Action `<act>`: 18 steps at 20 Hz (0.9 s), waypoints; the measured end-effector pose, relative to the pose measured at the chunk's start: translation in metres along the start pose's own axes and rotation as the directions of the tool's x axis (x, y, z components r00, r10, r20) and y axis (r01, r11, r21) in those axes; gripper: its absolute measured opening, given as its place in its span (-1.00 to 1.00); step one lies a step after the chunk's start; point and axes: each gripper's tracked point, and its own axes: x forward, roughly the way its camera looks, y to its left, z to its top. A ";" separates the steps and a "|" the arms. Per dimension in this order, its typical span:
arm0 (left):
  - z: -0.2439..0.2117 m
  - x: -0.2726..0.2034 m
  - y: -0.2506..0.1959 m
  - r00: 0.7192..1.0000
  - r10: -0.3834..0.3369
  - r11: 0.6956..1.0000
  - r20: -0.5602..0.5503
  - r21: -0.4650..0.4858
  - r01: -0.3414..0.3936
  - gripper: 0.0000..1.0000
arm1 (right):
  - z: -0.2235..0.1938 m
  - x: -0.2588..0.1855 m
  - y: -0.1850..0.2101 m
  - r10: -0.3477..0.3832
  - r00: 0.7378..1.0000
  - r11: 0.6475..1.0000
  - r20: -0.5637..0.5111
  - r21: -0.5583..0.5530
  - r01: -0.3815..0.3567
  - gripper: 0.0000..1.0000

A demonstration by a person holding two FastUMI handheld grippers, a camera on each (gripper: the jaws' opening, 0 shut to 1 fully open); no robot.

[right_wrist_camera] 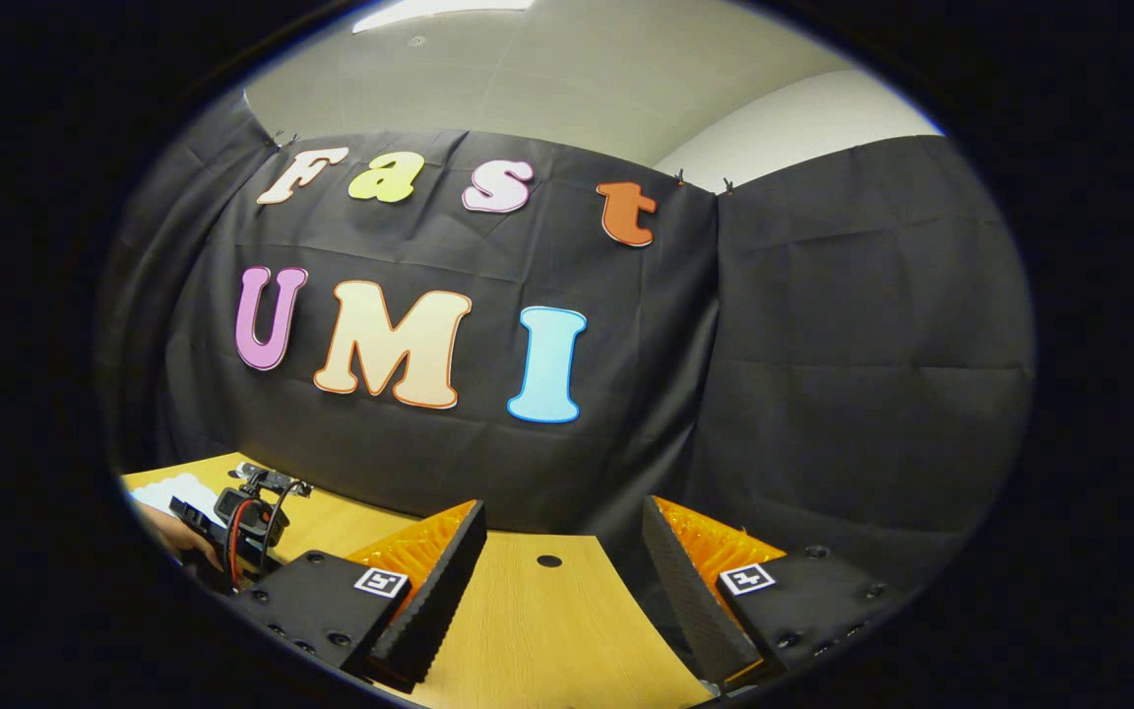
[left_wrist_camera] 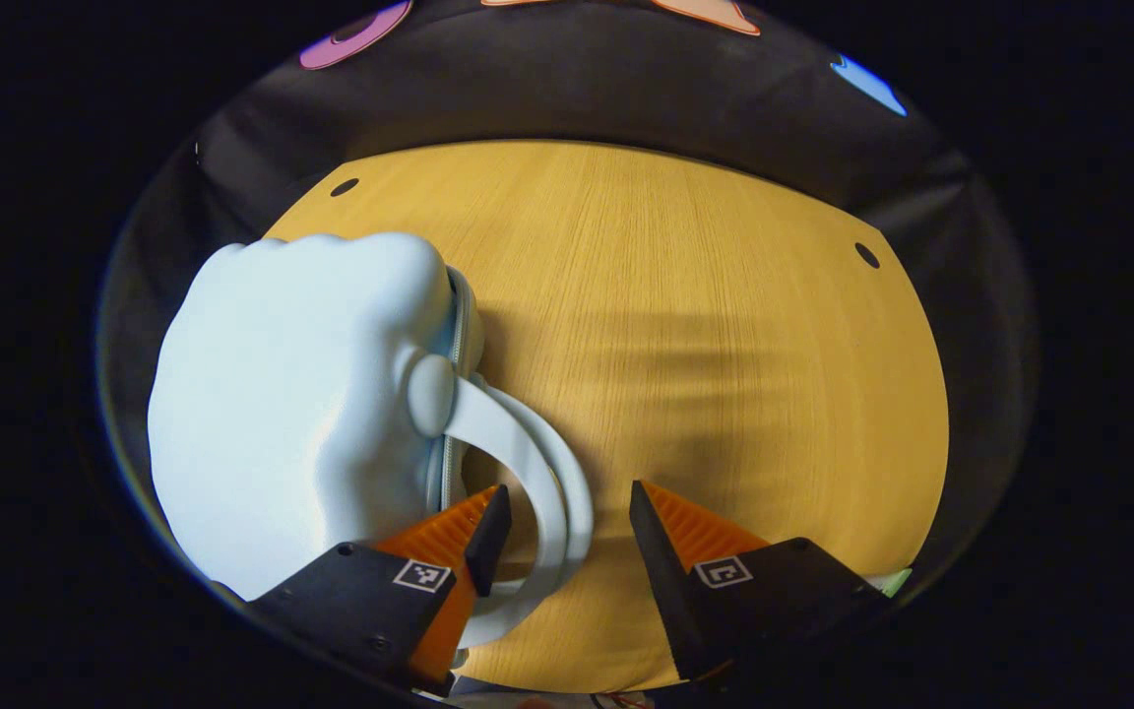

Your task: First open the suitcase, pack the skin care products into it, and then close the suitcase.

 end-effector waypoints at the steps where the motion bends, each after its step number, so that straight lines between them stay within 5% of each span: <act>1: -0.003 0.005 -0.003 1.000 -0.010 1.000 -0.009 0.012 0.010 0.49 | 0.000 0.000 -0.001 -0.001 1.000 1.000 0.004 0.000 0.001 0.97; 3: -0.007 0.005 0.005 0.999 0.021 0.999 -0.024 0.035 -0.020 0.34 | 0.001 0.000 -0.003 -0.008 1.000 1.000 0.011 -0.001 0.008 0.96; 5: -0.006 0.001 0.003 0.999 -0.017 1.000 -0.027 0.026 0.017 -0.48 | 0.002 0.000 -0.005 -0.016 1.000 1.000 0.014 0.006 0.016 0.96; 7: -0.002 -0.008 0.002 0.999 -0.039 0.998 -0.031 0.051 0.041 -0.67 | 0.001 0.000 -0.005 -0.019 1.000 1.000 0.013 0.014 0.019 0.96; 18: 0.000 -0.024 0.003 0.993 -0.113 0.988 -0.042 0.104 0.117 -1.00 | 0.004 0.001 0.013 0.055 0.998 0.998 0.042 0.040 -0.056 0.96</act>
